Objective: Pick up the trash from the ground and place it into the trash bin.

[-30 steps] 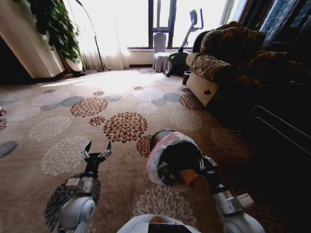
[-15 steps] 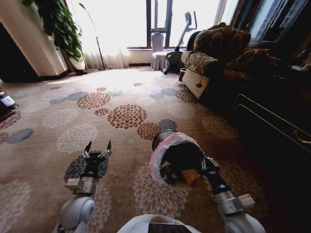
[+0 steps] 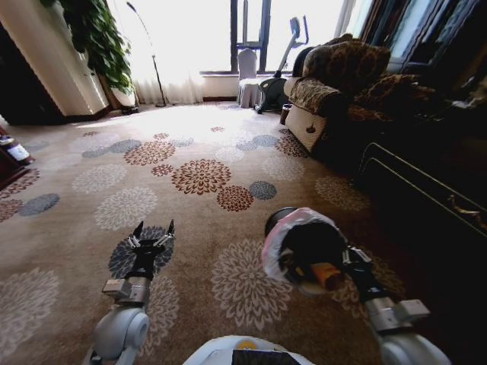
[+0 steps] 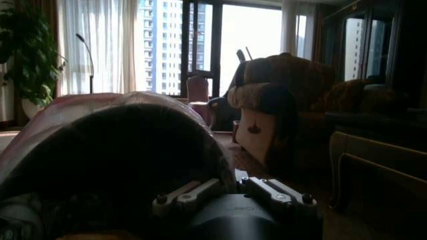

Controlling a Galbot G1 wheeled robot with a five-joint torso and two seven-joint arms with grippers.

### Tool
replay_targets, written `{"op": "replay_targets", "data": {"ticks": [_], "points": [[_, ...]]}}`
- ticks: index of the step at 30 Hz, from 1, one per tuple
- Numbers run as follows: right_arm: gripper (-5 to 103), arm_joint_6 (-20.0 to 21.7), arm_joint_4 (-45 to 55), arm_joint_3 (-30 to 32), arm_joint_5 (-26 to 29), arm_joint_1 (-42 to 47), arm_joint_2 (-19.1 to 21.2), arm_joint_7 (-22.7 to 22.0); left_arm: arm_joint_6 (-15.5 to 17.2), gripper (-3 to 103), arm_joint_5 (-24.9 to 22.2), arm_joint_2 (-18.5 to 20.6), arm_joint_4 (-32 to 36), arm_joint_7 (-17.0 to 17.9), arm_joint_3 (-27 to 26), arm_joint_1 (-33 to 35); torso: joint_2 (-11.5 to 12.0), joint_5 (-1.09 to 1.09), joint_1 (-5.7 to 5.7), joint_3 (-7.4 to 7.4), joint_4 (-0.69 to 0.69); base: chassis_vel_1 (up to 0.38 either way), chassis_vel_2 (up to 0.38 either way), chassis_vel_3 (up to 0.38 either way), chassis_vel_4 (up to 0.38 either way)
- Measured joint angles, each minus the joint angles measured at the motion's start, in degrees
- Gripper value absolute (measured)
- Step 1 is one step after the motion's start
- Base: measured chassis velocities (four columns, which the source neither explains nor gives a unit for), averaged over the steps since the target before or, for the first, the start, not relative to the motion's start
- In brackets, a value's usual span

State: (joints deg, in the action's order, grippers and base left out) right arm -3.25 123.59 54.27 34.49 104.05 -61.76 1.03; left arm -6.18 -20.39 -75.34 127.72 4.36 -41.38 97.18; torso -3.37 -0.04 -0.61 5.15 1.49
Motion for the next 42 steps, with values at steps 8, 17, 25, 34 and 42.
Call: {"op": "replay_targets", "data": {"ticks": [8, 17, 25, 34, 42], "points": [[0, 7.9, -14.1, 13.9, 14.3, 3.4, 9.6, 0.0, 0.0, 100, 0.0, 0.0, 0.0, 0.0, 0.0, 0.0, 0.0, -0.02, 0.01, 0.0, -0.01, 0.0, 0.0, 0.0, 0.0], [0, 10.2, -27.4, 21.0, 17.6, 3.4, 15.8, -0.1, 0.0, 100, 0.0, 0.0, 0.0, 0.0, 0.0, 0.0, 0.0, -0.01, 0.01, -0.01, -0.02, 0.0, 0.0, 0.0, 0.0], [0, 11.9, -25.8, 20.3, 16.0, 3.6, 12.1, 0.0, 0.0, 100, 0.0, 0.0, 0.0, 0.0, 0.0, 0.0, 0.0, 0.02, 0.02, -0.01, -0.01, 0.0, 0.0, 0.0, 0.0], [0, 11.8, -25.1, 19.0, 14.3, 4.0, 10.0, 0.0, 0.0, 100, 0.0, 0.0, 0.0, 0.0, 0.0, 0.0, 0.0, 0.08, 0.02, -0.01, 0.0, -0.013, -0.013, 0.012, 0.016], [0, 13.8, -24.3, 21.3, 18.2, 8.5, 9.7, 0.0, 0.0, 100, 0.0, 0.0, 0.0, 0.0, 0.0, 0.0, 0.0, 0.01, 0.02, -0.01, -0.01, -0.158, -0.153, 0.146, 0.173]]}}
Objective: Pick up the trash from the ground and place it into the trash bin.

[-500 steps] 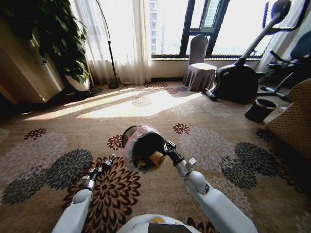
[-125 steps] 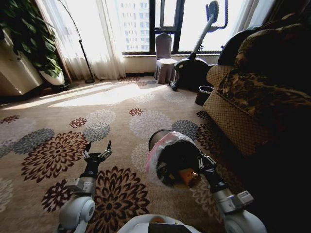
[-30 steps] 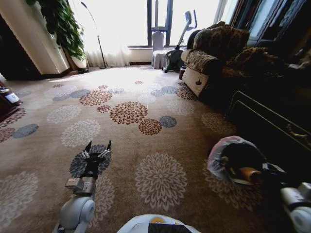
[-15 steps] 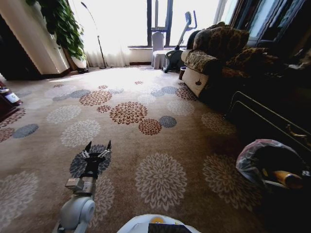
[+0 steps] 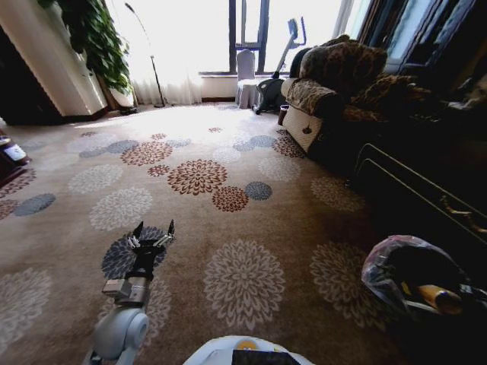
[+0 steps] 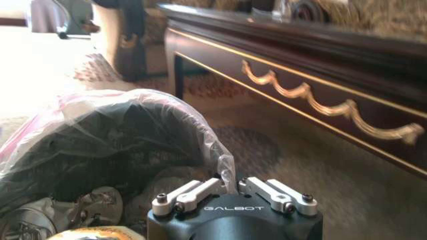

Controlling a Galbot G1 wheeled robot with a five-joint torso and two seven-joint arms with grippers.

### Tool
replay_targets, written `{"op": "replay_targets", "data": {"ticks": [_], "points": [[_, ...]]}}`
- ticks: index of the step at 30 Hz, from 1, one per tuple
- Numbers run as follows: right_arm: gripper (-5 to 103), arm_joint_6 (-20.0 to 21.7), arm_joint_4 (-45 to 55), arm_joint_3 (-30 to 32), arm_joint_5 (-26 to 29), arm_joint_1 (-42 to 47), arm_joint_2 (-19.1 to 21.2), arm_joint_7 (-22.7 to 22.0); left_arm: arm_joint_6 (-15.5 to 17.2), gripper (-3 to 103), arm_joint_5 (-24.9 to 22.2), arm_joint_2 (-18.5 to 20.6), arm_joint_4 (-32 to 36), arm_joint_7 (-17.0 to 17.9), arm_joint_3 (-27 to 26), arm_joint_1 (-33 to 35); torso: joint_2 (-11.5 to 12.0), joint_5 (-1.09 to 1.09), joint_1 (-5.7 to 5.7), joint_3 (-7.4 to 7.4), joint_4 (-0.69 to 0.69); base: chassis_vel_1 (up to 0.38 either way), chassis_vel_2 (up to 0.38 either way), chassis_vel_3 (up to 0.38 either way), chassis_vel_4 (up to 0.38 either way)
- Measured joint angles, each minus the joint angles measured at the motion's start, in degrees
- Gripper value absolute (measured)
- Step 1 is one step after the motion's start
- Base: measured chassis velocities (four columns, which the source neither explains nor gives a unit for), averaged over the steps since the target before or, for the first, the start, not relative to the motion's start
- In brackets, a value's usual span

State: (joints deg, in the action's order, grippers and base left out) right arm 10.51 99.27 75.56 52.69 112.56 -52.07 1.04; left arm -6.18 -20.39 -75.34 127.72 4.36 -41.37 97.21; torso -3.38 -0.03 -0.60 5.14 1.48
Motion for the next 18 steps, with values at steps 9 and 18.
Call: {"op": "replay_targets", "data": {"ticks": [9, 18], "points": [[0, 6.9, 5.1, 3.8, 11.0, 10.5, 0.8, -0.1, 0.0, 100, 0.0, 0.0, 0.0, 0.0, 0.0, 0.0, 0.0, 0.01, 0.0, 0.0, 0.0, -0.279, -0.295, 0.264, 0.29], [0, 7.2, 16.0, -5.2, 12.4, 10.0, -4.9, -0.1, 0.0, 100, 0.0, 0.0, 0.0, 0.0, 0.0, 0.0, 0.0, -0.04, 0.0, 0.0, -0.02, -0.169, -0.179, 0.169, 0.17]]}}
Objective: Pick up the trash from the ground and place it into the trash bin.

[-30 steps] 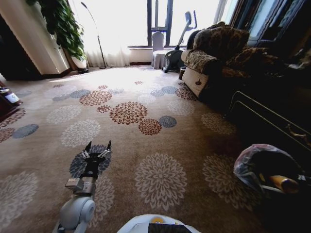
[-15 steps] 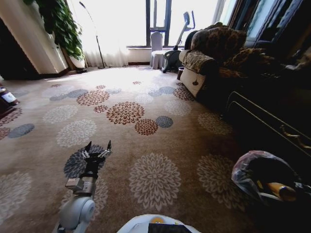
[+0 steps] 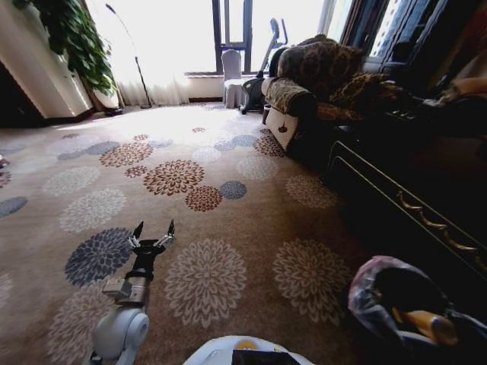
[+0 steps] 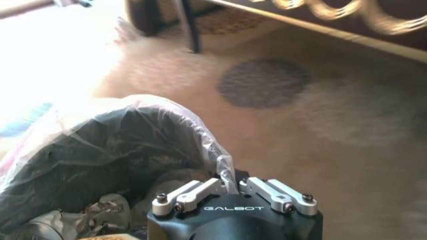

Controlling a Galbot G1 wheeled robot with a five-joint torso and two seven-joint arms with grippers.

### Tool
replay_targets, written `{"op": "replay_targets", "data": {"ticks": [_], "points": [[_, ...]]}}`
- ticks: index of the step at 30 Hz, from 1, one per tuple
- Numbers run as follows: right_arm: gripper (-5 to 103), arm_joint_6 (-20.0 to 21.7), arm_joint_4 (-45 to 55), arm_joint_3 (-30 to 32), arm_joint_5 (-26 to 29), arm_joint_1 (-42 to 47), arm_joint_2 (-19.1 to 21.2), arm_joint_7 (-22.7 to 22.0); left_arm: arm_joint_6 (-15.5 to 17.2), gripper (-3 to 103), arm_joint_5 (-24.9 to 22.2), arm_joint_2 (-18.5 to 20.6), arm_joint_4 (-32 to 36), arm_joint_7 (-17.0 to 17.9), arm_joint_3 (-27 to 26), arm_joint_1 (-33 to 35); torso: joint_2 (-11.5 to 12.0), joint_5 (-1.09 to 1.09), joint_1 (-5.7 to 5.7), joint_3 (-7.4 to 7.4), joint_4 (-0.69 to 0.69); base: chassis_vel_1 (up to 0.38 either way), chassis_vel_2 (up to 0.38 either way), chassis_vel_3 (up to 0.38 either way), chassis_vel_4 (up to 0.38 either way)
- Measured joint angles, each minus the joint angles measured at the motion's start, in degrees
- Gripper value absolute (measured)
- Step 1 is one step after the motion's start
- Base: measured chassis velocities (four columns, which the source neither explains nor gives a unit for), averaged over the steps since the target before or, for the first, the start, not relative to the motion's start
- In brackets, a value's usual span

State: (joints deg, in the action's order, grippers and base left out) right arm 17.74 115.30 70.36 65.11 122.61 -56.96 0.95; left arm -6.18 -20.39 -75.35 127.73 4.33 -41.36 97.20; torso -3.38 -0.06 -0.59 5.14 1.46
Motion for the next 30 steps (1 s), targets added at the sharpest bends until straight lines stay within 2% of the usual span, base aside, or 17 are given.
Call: {"op": "replay_targets", "data": {"ticks": [3, 7, 10, 12, 14, 16, 18, 20, 24, 27, 29, 30], "points": [[0, 0.6, 0.4, -3.8, 0.0, -5.6, -0.1, 0.0, 0.0, 100, 0.0, 0.0, 0.0, 0.0, 0.0, 0.0, 0.0, 0.15, 0.0, 0.0, 0.04, 0.053, 0.037, -0.024, -0.015], [0, 0.1, -1.7, -6.3, -2.2, -9.7, 1.3, 0.1, 0.0, 100, 0.0, 0.0, 0.0, 0.0, 0.0, 0.0, 0.0, 0.07, 0.0, 0.0, 0.06, 0.061, 0.078, -0.045, -0.006], [0, -0.2, -4.0, -7.9, -4.2, -12.7, 3.2, 0.1, 0.0, 100, 0.0, 0.0, 0.0, 0.0, 0.0, 0.0, 0.0, 0.1, -0.01, 0.0, 0.03, 0.0, 0.0, 0.0, 0.0], [0, -0.2, -6.8, -9.3, -6.7, -15.1, 5.6, 0.1, 0.0, 100, 0.0, 0.0, 0.0, 0.0, 0.0, 0.0, 0.0, -0.01, 0.0, 0.01, 0.02, 0.0, 0.0, 0.0, 0.0], [0, -0.2, -7.9, -9.5, -7.5, -15.5, 6.4, 0.1, 0.0, 100, 0.0, 0.0, 0.0, 0.0, 0.0, 0.0, 0.0, -0.01, 0.0, 0.01, 0.01, 0.0, 0.0, 0.0, 0.0], [0, -0.5, -11.4, -9.7, -8.9, -16.8, 9.1, 0.1, 0.0, 100, 0.0, 0.0, 0.0, 0.0, 0.0, 0.0, 0.0, 0.11, -0.01, 0.01, 0.03, 0.0, 0.0, 0.0, 0.0], [0, -0.7, -13.3, -9.9, -8.9, -17.6, 10.2, 0.1, 0.0, 100, 0.0, 0.0, 0.0, 0.0, 0.0, 0.0, 0.0, 0.12, -0.01, 0.01, 0.01, 0.0, 0.0, 0.0, 0.0], [0, -0.8, -17.1, -10.9, -8.5, -20.1, 12.1, 0.0, 0.0, 100, 0.0, 0.0, 0.0, 0.0, 0.0, 0.0, 0.0, 0.04, 0.0, 0.01, 0.01, 0.0, 0.0, 0.0, 0.0], [0, -0.5, -21.1, -14.1, -7.5, -23.3, 14.3, 0.1, 0.0, 100, 0.0, 0.0, 0.0, 0.0, 0.0, 0.0, 0.0, 0.09, 0.0, 0.01, 0.02, 0.0, 0.0, 0.0, 0.0], [0, -0.4, -23.9, -17.5, -8.4, -27.5, 14.8, 0.1, 0.0, 100, 0.0, 0.0, 0.0, 0.0, 0.0, 0.0, 0.0, 0.0, 0.0, 0.01, 0.02, 0.0, 0.0, 0.0, 0.0], [-2, -0.5, -25.4, -18.9, -9.2, -29.4, 14.9, 0.2, 0.0, 100, 0.0, 0.0, 0.0, 0.0, 0.0, 0.0, 0.0, 0.03, -0.01, 0.01, 0.04, 0.0, 0.0, 0.0, 0.0], [3, -0.6, -26.1, -19.4, -9.7, -30.2, 15.0, 0.2, 0.0, 100, 0.0, 0.0, 0.0, 0.0, 0.0, 0.0, 0.0, 0.06, -0.01, 0.01, 0.05, 0.0, 0.0, 0.0, 0.0]]}}
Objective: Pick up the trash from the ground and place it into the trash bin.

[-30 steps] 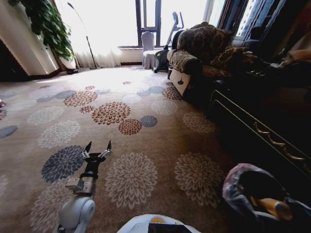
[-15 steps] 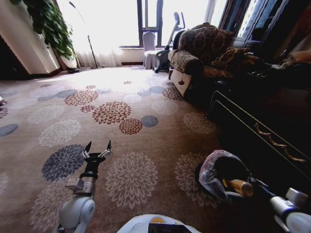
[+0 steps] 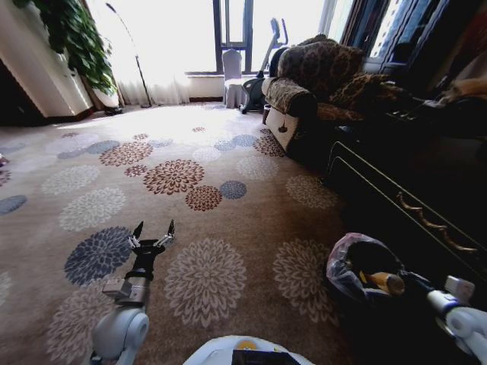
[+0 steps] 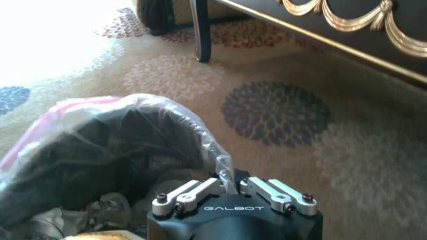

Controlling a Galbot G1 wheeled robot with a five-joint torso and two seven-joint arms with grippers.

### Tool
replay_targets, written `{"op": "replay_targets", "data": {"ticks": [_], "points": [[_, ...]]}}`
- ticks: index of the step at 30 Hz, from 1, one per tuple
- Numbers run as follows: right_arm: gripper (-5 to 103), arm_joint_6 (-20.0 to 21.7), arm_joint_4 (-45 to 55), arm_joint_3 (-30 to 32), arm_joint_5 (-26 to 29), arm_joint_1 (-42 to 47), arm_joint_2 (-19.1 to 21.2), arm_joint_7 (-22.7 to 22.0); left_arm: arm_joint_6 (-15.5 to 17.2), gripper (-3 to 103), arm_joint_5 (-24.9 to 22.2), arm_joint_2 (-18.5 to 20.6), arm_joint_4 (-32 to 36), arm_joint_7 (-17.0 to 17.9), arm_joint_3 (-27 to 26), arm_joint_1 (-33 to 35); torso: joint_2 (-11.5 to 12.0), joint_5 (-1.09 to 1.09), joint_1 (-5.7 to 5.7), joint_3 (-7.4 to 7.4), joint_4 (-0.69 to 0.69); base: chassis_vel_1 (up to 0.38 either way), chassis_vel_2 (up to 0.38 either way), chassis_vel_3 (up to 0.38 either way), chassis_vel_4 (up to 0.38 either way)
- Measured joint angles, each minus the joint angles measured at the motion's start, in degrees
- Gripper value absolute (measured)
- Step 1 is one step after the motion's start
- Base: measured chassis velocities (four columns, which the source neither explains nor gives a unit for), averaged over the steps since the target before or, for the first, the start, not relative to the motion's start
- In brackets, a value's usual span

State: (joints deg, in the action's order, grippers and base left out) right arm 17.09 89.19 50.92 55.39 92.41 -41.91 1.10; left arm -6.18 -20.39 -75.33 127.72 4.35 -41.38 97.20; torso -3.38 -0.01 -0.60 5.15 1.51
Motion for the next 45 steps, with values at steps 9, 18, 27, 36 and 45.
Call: {"op": "replay_targets", "data": {"ticks": [9, 18, 27, 36, 45], "points": [[35, 0.2, -2.2, -0.3, -0.7, -1.3, 0.5, 0.0, 0.0, 100, 0.0, 0.0, 0.0, 0.0, 0.0, 0.0, 0.0, -0.01, 0.0, -0.01, -0.04, 0.0, 0.0, 0.0, 0.0], [68, 0.7, 2.4, 9.3, 0.0, 10.0, -0.7, 0.0, 0.0, 100, 0.0, 0.0, 0.0, 0.0, 0.0, 0.0, 0.0, 0.01, 0.0, -0.01, -0.04, 0.0, 0.0, 0.0, 0.0], [99, -5.8, 9.2, 18.1, -8.5, 15.2, -8.5, -0.1, 0.0, 100, 0.0, 0.0, 0.0, 0.0, 0.0, 0.0, 0.0, 0.0, 0.0, -0.01, -0.01, 0.0, 0.0, 0.0, 0.0], [100, -14.4, 30.6, 23.5, -9.7, 19.4, -19.9, -0.1, 0.0, 100, 0.0, 0.0, 0.0, 0.0, 0.0, 0.0, 0.0, 0.06, 0.0, -0.01, -0.03, 0.0, 0.0, 0.0, 0.0], [100, -13.4, 54.1, 0.8, -24.2, 15.2, -32.5, 0.0, 0.0, 100, 0.0, 0.0, 0.0, 0.0, 0.0, 0.0, 0.0, 0.05, 0.0, 0.0, -0.01, 0.0, 0.0, 0.0, 0.0]]}}
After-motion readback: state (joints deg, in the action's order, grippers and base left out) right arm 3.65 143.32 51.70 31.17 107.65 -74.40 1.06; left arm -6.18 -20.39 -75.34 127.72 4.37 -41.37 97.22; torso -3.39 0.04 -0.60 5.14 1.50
